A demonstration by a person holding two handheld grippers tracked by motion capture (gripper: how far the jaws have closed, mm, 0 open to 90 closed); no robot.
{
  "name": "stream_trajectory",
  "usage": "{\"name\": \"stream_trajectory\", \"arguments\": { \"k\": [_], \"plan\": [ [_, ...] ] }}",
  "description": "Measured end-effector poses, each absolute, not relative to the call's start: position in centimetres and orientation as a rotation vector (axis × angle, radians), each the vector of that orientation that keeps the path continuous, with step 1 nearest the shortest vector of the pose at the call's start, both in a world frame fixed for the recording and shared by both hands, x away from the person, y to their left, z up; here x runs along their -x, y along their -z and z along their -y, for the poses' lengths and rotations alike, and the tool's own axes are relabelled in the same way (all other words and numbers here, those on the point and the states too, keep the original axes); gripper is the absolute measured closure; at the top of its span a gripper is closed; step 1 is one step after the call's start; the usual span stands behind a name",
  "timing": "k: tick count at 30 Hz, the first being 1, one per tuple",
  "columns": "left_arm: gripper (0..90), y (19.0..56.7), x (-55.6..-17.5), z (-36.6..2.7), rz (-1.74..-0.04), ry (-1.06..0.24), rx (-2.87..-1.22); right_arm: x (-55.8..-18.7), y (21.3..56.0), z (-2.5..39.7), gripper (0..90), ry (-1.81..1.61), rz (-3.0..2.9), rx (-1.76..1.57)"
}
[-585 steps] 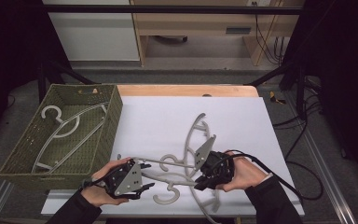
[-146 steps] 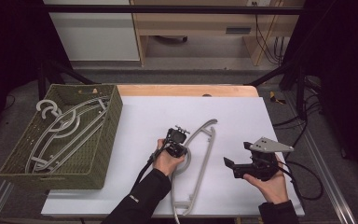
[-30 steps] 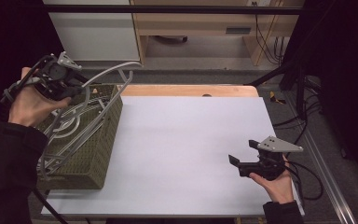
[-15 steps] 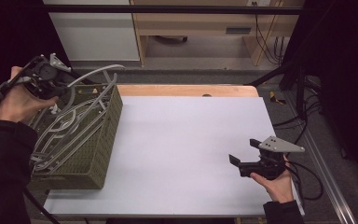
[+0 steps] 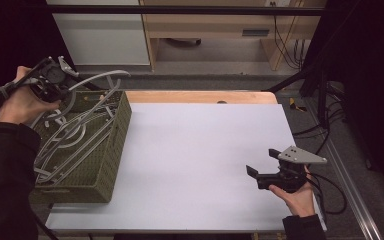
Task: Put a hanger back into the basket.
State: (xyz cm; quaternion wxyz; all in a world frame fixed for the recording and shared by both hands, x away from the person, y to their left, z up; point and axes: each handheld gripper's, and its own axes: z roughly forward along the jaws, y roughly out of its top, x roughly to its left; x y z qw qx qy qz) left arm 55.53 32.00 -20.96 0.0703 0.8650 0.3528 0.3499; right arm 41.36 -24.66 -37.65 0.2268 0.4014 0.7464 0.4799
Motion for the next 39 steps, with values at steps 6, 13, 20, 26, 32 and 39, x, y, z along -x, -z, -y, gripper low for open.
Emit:
{"name": "stream_trajectory", "arguments": {
  "k": [6, 13, 20, 26, 32, 39],
  "plan": [
    [83.5, 22.3, -56.3, -32.8, -1.098, -1.026, -2.629, -41.3, 37.6, 24.8, 5.1, -1.326, -2.053, -1.114],
    [83.4, 25.0, -56.8, -34.7, -1.177, -0.994, -2.641, -41.4, 37.6, 24.9, 5.3, -1.325, -2.054, -1.113],
    [83.5, 27.7, -57.3, -36.4, -1.250, -0.933, -2.635, -41.5, 37.8, 24.8, 5.3, -1.313, -2.065, -1.115],
    [83.4, 29.9, -57.7, -36.7, -1.253, -0.889, -2.631, -41.5, 37.9, 24.7, 5.2, -1.310, -2.064, -1.122],
    [83.3, 30.7, -58.2, -36.4, -1.274, -0.901, -2.643, -41.5, 37.9, 24.7, 5.2, -1.311, -2.065, -1.121],
    [82.3, 32.0, -58.7, -36.2, -1.288, -0.860, -2.645, -41.4, 37.9, 24.8, 5.2, -1.312, -2.064, -1.117]
  ]
}}
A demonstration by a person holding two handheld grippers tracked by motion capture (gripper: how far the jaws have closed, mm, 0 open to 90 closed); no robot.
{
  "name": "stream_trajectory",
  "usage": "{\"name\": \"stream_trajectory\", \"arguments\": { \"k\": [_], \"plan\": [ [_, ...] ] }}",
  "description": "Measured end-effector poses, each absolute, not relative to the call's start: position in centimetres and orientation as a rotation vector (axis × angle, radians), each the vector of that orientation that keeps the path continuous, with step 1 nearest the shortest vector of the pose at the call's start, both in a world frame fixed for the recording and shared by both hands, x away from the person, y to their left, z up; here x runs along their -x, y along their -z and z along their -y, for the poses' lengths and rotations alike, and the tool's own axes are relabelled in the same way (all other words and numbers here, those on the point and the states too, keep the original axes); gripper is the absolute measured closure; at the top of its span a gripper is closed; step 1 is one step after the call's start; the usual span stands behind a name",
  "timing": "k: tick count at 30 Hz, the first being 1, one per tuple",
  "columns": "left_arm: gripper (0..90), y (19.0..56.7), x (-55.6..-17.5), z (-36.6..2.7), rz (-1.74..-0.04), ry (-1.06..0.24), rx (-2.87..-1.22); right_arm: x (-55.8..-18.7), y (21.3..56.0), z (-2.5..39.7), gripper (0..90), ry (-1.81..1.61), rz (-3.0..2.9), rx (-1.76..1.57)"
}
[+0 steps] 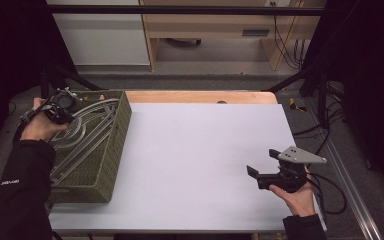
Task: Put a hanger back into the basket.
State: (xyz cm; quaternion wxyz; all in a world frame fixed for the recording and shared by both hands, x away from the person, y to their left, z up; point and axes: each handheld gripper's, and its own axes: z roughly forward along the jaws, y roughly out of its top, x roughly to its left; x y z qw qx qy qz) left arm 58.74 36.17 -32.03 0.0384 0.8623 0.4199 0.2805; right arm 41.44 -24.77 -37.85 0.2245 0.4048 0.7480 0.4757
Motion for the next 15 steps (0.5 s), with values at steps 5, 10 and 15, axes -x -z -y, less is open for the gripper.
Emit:
{"name": "stream_trajectory", "arguments": {
  "k": [5, 10, 15],
  "plan": [
    [80.7, 32.5, -58.7, -36.4, -1.282, -0.856, -2.596, -41.4, 37.9, 24.7, 5.1, -1.313, -2.064, -1.121],
    [69.0, 30.9, -57.3, -36.9, -1.295, -0.846, -2.405, -41.4, 37.8, 24.6, 5.1, -1.318, -2.063, -1.113],
    [56.9, 28.9, -55.3, -36.9, -1.211, -0.795, -2.183, -41.3, 37.6, 24.5, 5.2, -1.339, -2.049, -1.103]
  ]
}}
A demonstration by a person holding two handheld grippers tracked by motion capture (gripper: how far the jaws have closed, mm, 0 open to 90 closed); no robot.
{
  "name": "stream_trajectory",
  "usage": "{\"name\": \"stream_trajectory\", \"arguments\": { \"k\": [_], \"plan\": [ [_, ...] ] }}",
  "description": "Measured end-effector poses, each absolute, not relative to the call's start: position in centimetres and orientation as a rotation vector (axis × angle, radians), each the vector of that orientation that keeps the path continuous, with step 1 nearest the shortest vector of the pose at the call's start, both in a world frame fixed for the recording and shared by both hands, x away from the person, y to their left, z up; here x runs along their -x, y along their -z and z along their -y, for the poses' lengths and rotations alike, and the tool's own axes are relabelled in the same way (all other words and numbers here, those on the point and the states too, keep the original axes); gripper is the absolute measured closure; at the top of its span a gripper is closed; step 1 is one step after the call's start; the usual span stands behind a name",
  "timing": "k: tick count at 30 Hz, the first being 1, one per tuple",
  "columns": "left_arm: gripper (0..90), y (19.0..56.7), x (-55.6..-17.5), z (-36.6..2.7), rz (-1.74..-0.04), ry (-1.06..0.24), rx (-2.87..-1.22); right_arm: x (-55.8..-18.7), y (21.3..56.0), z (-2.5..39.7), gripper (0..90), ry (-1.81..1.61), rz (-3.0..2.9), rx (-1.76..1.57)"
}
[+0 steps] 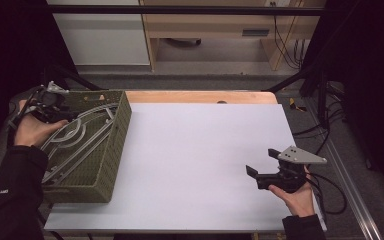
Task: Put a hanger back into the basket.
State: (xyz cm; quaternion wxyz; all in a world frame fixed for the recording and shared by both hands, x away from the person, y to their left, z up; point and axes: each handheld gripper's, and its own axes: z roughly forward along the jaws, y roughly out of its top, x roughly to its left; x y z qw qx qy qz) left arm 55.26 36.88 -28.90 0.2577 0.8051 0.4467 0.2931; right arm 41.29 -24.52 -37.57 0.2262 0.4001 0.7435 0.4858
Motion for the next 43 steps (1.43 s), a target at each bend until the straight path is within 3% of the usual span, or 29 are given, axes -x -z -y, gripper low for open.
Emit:
{"name": "stream_trajectory", "arguments": {
  "k": [12, 20, 31, 43],
  "plan": [
    [31.2, 26.6, -49.0, -34.8, -0.971, -0.708, -1.873, -41.1, 37.3, 24.5, 4.4, -1.380, -2.015, -1.079],
    [23.9, 27.5, -45.3, -33.8, -0.910, -0.659, -1.783, -41.1, 37.1, 24.6, 4.2, -1.411, -1.985, -1.066],
    [22.3, 33.5, -40.2, -31.3, -0.851, -0.597, -1.706, -40.9, 36.9, 24.6, 3.0, -1.456, -1.945, -1.069],
    [19.7, 37.3, -39.8, -30.2, -0.888, -0.553, -1.737, -40.6, 37.3, 25.1, 1.6, -1.446, -1.932, -1.086]
  ]
}}
